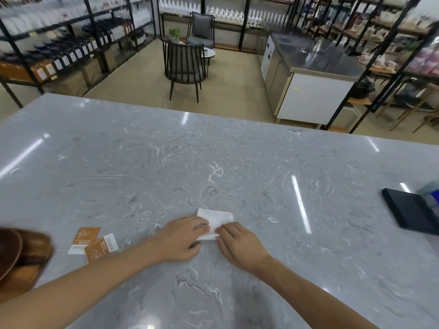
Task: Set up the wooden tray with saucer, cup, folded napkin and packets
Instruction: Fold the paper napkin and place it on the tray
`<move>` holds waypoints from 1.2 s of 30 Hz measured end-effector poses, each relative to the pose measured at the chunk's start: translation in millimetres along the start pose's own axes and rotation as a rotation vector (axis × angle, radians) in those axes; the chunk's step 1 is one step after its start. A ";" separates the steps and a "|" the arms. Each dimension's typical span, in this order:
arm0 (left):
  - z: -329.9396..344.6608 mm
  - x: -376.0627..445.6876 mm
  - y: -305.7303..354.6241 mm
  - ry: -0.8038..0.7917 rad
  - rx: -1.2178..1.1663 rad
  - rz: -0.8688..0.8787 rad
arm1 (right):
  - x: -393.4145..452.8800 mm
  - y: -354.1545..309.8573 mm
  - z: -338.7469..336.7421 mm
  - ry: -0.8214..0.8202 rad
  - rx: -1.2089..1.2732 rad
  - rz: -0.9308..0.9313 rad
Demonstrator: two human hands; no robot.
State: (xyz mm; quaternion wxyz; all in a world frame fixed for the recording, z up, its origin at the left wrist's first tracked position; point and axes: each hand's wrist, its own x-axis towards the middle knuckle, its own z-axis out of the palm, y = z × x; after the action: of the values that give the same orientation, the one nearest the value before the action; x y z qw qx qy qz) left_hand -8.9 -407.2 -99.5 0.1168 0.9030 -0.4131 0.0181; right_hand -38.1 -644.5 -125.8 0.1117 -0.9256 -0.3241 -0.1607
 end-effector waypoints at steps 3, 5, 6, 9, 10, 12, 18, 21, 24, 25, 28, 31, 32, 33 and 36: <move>-2.9 4.2 1.7 0.100 -0.235 -0.139 | 7.0 -1.2 -7.6 -0.018 0.202 0.195; -4.9 8.4 -2.4 0.144 -0.350 -0.220 | 8.6 0.4 -10.8 0.026 0.329 0.345; -5.1 10.0 -5.3 0.155 -0.392 -0.246 | 9.1 1.2 -12.6 0.040 0.393 0.414; -1.1 13.7 -10.6 0.181 -0.505 -0.323 | 11.6 4.5 -15.5 0.021 0.538 0.548; 1.6 15.4 -11.4 0.202 -0.524 -0.361 | 13.3 4.9 -14.9 0.021 0.556 0.582; 7.2 20.8 -12.2 0.254 -0.555 -0.458 | 18.4 4.8 -12.4 0.046 0.566 0.669; 20.2 37.1 0.6 0.261 -0.517 -0.605 | 35.1 -5.9 0.1 0.078 0.409 0.880; 29.8 36.8 7.1 0.177 -0.267 -0.532 | 38.6 -12.6 9.7 -0.030 0.199 0.878; 39.8 29.4 4.6 0.115 -0.090 -0.479 | 33.0 -18.9 17.9 -0.037 0.016 0.813; 44.5 27.9 2.5 0.085 -0.067 -0.490 | 31.1 -19.5 21.2 -0.026 -0.027 0.798; 59.0 33.2 -1.2 0.020 -0.048 -0.561 | 30.6 -16.5 30.3 -0.010 -0.092 0.800; 61.0 41.5 -2.1 -0.023 -0.059 -0.601 | 35.9 -15.5 32.5 -0.016 -0.099 0.835; 60.2 42.2 -2.8 -0.035 -0.055 -0.591 | 37.6 -16.3 31.5 -0.029 -0.103 0.844; 59.0 42.3 -3.8 -0.044 -0.050 -0.581 | 39.3 -16.9 29.3 -0.049 -0.106 0.850; 52.3 43.0 -3.3 -0.072 -0.071 -0.588 | 43.9 -18.9 19.6 -0.159 -0.080 0.886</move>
State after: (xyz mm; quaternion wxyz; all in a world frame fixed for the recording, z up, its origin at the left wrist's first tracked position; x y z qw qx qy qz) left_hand 18.5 -448.8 -145.4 0.1338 0.9793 -0.1378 -0.0632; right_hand -13.3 -599.1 -125.7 0.1084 -0.9881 0.1022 -0.0383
